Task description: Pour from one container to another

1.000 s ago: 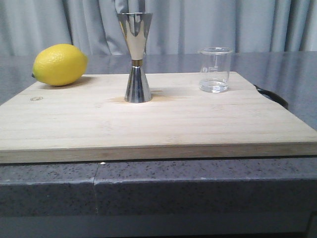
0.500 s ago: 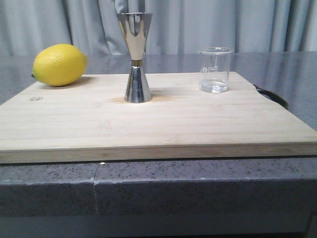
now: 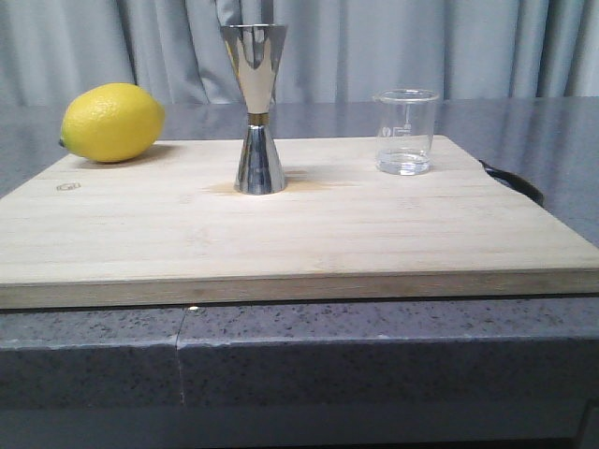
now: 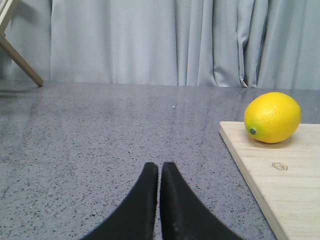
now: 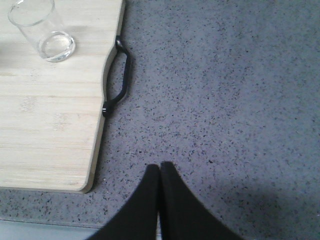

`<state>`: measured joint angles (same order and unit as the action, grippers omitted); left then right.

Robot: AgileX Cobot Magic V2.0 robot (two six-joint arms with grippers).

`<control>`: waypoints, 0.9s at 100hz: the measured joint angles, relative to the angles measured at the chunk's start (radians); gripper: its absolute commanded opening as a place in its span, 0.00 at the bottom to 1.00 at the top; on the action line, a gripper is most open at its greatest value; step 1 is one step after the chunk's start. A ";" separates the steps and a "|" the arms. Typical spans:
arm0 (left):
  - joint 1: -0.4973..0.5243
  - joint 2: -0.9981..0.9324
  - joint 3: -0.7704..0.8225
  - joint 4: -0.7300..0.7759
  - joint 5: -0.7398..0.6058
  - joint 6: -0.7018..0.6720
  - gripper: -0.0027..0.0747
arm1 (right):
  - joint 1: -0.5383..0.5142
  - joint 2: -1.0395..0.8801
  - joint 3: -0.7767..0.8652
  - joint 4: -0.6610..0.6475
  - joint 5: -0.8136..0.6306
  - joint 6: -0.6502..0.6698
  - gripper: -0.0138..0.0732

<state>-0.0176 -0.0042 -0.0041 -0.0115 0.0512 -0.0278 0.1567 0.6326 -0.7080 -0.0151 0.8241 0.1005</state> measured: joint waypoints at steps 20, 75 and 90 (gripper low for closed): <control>0.000 0.000 0.000 0.000 0.000 0.000 0.01 | 0.000 0.000 0.000 0.000 0.000 0.000 0.09; 0.000 0.000 0.000 0.000 -0.001 0.000 0.01 | -0.003 -0.013 0.003 -0.007 -0.003 0.000 0.09; 0.000 0.000 0.000 0.000 -0.002 0.000 0.01 | -0.065 -0.127 0.100 -0.027 -0.121 0.000 0.09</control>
<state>-0.0176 -0.0042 -0.0041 -0.0115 0.0491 -0.0278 0.0915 0.5052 -0.6080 -0.0416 0.7031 0.1005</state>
